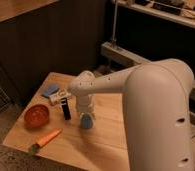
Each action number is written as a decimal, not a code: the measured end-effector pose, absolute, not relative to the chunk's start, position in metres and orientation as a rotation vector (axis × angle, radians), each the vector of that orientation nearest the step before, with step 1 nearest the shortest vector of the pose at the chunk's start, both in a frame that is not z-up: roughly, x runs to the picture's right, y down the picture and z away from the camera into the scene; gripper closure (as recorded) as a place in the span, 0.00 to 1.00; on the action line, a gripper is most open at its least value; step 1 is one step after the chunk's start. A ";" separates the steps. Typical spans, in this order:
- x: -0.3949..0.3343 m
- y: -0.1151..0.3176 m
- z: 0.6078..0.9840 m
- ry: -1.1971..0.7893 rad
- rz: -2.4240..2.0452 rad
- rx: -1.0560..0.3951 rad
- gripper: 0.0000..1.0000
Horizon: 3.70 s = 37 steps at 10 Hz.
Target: Place the ceramic cup over the eraser
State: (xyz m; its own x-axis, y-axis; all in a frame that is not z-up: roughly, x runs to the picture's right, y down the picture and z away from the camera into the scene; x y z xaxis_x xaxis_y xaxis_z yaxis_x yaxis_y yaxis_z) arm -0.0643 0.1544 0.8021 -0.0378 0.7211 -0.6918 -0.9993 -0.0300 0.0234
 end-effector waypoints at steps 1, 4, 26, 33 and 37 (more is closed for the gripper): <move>-0.064 0.156 0.803 0.615 1.521 -0.592 0.35; -0.064 0.164 0.808 0.636 1.521 -0.606 0.41; -0.081 -0.001 0.684 0.424 1.456 -0.355 1.00; -0.123 0.000 0.678 0.364 1.399 -0.459 1.00; -0.143 0.024 0.686 0.390 1.333 -0.502 1.00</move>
State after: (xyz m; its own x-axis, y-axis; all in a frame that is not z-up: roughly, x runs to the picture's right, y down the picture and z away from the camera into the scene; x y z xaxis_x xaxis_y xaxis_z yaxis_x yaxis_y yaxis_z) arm -0.1426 0.0243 0.6863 0.1989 0.8172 -0.5409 -0.9799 0.1572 -0.1228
